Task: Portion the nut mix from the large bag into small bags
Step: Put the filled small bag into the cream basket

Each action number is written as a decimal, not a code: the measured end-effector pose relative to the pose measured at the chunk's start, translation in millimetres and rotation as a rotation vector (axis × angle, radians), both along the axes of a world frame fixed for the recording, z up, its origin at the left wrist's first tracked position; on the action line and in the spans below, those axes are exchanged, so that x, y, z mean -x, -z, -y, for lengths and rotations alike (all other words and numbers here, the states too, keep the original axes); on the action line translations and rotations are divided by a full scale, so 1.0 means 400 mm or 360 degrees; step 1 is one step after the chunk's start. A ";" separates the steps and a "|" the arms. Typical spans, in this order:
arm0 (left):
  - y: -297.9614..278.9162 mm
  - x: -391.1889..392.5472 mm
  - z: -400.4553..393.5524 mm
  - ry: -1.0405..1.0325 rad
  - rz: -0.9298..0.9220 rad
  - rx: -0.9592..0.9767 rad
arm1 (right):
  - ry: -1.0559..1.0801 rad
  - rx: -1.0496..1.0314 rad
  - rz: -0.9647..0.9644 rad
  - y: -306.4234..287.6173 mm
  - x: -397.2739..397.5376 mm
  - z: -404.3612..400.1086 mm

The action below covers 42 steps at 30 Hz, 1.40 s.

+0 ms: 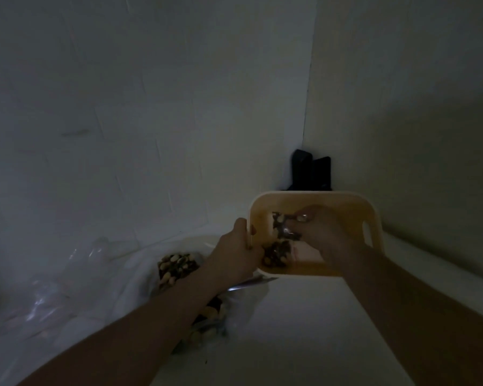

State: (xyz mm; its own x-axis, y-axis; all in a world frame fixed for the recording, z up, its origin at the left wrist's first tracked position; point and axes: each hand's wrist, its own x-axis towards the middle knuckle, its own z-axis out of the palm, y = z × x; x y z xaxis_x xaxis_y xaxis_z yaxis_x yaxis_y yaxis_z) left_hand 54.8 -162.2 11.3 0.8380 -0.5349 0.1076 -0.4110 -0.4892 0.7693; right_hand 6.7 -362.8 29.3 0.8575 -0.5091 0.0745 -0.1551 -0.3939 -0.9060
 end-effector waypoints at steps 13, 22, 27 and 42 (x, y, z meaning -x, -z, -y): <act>0.018 0.004 0.006 -0.0021 0.0024 0.0076 | 0.0136 0.0722 -0.0244 0.033 -0.062 -0.066; 0.020 -0.007 0.010 -0.0011 -0.0129 0.0200 | -0.0611 0.1279 -0.0405 0.046 -0.074 -0.062; 0.000 -0.010 0.018 -0.0114 -0.0352 0.0415 | -0.0590 0.1527 -0.0397 0.001 -0.025 -0.064; -0.012 0.000 -0.004 -0.0154 -0.0139 0.0626 | -0.0100 0.1454 0.0427 0.059 0.040 -0.093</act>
